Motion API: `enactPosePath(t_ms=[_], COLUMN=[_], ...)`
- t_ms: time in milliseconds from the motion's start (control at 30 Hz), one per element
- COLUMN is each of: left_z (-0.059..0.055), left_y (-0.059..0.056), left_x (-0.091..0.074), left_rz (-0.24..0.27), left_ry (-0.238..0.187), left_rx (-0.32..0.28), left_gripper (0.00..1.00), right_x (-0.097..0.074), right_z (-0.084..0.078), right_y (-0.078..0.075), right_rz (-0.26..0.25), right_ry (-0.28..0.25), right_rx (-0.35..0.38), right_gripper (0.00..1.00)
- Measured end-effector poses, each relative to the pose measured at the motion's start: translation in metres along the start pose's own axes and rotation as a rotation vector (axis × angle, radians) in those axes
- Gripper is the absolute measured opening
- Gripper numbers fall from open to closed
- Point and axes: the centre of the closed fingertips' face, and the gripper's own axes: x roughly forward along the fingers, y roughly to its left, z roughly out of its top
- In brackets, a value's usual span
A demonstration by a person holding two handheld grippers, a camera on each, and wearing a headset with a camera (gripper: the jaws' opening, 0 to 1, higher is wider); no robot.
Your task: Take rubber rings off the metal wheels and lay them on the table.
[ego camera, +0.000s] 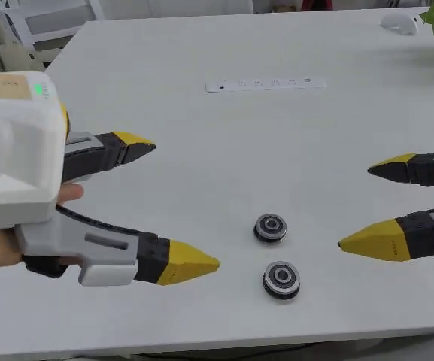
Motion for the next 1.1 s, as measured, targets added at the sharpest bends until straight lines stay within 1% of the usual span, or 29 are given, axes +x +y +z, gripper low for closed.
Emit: enactPosePath(t_ms=[100, 200, 300, 333, 367, 400, 433, 533, 567, 600, 667, 733, 800, 833, 900, 967, 1100], left_z=[0.002, 0.008, 0.015, 0.016, 0.018, 0.018, 0.020, 0.022, 0.022, 0.023, 0.023, 0.024, 0.024, 0.024, 0.022, 0.019, 0.019], left_y=[-0.001, -0.006, -0.012, -0.012, -0.013, -0.013, -0.015, -0.018, -0.018, -0.017, -0.020, -0.022, -0.024, -0.023, -0.021, -0.020, -0.020], left_x=[0.006, 0.014, 0.022, 0.023, 0.026, 0.027, 0.030, 0.036, 0.039, 0.044, 0.053, 0.059, 0.066, 0.070, 0.076, 0.082, 0.088], left_rz=[-0.020, -0.049, -0.086, -0.094, -0.103, -0.112, -0.127, -0.149, -0.147, -0.136, -0.142, -0.149, -0.157, -0.152, -0.144, -0.148, -0.158], left_ry=[0.001, -0.012, -0.030, -0.035, -0.041, -0.046, -0.054, -0.071, -0.077, -0.089, -0.108, -0.121, -0.139, -0.151, -0.151, -0.148, -0.170], left_rx=[0.027, 0.042, 0.076, 0.085, 0.093, 0.095, 0.103, 0.123, 0.128, 0.136, 0.151, 0.150, 0.139, 0.143, 0.152, 0.140, 0.119], left_gripper=[0.92, 0.92, 0.91, 0.90, 0.90, 0.90, 0.90, 0.88, 0.85, 0.82, 0.80, 0.79, 0.76, 0.73, 0.70, 0.71, 0.67], right_x=[0.005, 0.009, 0.013, 0.015, 0.016, 0.017, 0.018, 0.021, 0.022, 0.023, 0.026, 0.029, 0.032, 0.034, 0.037, 0.040, 0.045], right_z=[-0.002, -0.004, -0.005, -0.006, -0.005, -0.002, 0.000, 0.004, 0.004, 0.004, 0.004, 0.005, 0.005, 0.005, 0.003, -0.001, -0.010], right_y=[0.004, 0.007, 0.010, 0.011, 0.010, 0.008, 0.009, 0.013, 0.013, 0.012, 0.009, 0.006, 0.005, 0.005, 0.006, 0.006, 0.006], right_rz=[0.021, 0.047, 0.072, 0.086, 0.082, 0.077, 0.090, 0.127, 0.134, 0.134, 0.129, 0.129, 0.136, 0.144, 0.153, 0.161, 0.175], right_ry=[0.024, 0.044, 0.066, 0.072, 0.069, 0.058, 0.047, 0.035, 0.038, 0.044, 0.054, 0.056, 0.052, 0.046, 0.045, 0.047, 0.051], right_rx=[-0.024, -0.054, -0.094, -0.117, -0.134, -0.159, -0.184, -0.194, -0.198, -0.197, -0.212, -0.216, -0.208, -0.205, -0.201, -0.203, -0.193], right_gripper=[0.86, 0.84, 0.83, 0.82, 0.79, 0.76, 0.72, 0.68, 0.68, 0.68, 0.67, 0.64, 0.60, 0.59, 0.57, 0.56, 0.51])
